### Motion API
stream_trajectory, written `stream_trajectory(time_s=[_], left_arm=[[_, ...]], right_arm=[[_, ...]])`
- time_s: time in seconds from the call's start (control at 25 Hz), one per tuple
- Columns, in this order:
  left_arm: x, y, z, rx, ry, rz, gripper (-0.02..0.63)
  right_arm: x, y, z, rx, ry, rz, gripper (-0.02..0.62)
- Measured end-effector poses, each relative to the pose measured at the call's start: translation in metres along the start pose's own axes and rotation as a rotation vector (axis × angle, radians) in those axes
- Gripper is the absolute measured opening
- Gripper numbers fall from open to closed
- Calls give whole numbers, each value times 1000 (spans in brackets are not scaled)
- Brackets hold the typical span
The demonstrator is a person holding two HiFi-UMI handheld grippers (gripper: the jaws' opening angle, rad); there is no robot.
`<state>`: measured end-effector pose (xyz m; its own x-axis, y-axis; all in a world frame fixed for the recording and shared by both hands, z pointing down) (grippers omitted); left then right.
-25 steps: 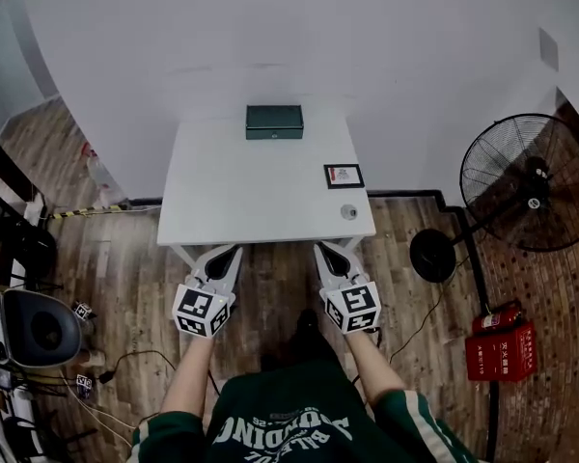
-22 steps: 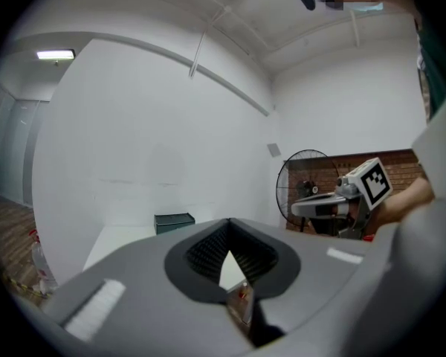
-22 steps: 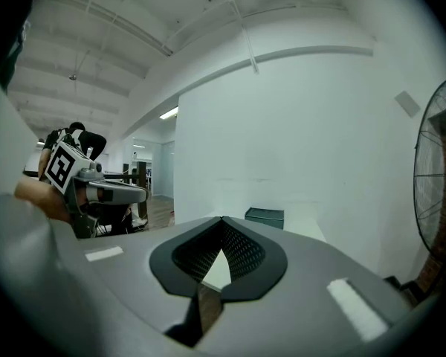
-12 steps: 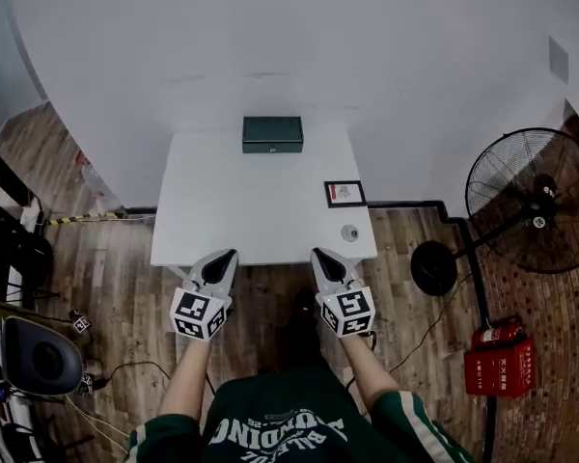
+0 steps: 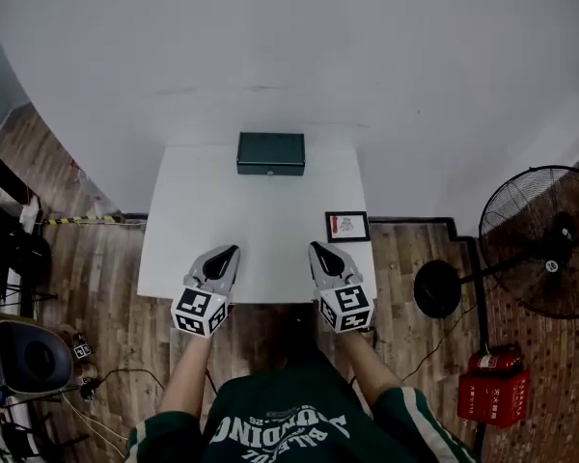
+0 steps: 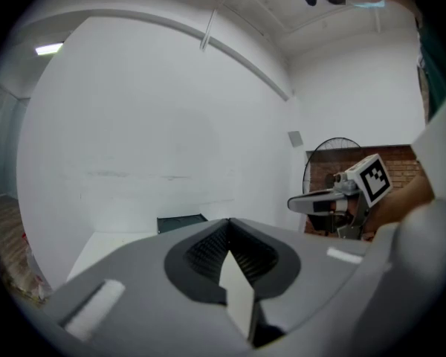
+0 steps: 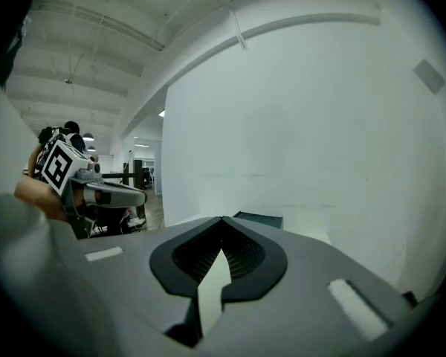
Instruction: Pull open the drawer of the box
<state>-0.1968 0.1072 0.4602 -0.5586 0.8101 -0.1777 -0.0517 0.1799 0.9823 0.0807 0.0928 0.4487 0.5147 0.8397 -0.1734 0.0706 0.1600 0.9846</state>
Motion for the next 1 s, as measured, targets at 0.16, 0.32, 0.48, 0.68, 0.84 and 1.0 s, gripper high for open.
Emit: stream_trajectory(time_s=[0.16,0.32,0.48,0.68,0.84,1.0], left_arm=[[-55,-8,-19,27,-35,-13,51],[-108,-18,-34,49,-63,-21,51],[-150,-26,-44,56,-84,-34,51],[-178,-27,-56,67,-97,-56,51],[-194,-26,-67,74,-97,-66,51],[-210,-25,-76,83,-79,-74,51]], right_arm=[[-46,-9,38,-3,-46,-16,2],[-86,-18,77,-4,-86,-32,2],[-119,-24,109,-11,-121,-40,2],[-147,-27,133,-20,-135,-38,2],[-158,-26,144,-31,-132,-38,2],[-167,-25,150,-35,-119,-51,2]])
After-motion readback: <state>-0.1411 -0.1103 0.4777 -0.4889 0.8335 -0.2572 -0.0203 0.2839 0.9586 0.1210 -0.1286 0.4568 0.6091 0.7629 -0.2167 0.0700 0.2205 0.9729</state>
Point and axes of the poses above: the fingertips, and each gripper's own axes: x backward along the fingers, z to its right, y out of its underside, the point moved 10 cm from there along x, backward along the fingers, and after that the axes turned 2 degrees about y, right-handed, at the moved point
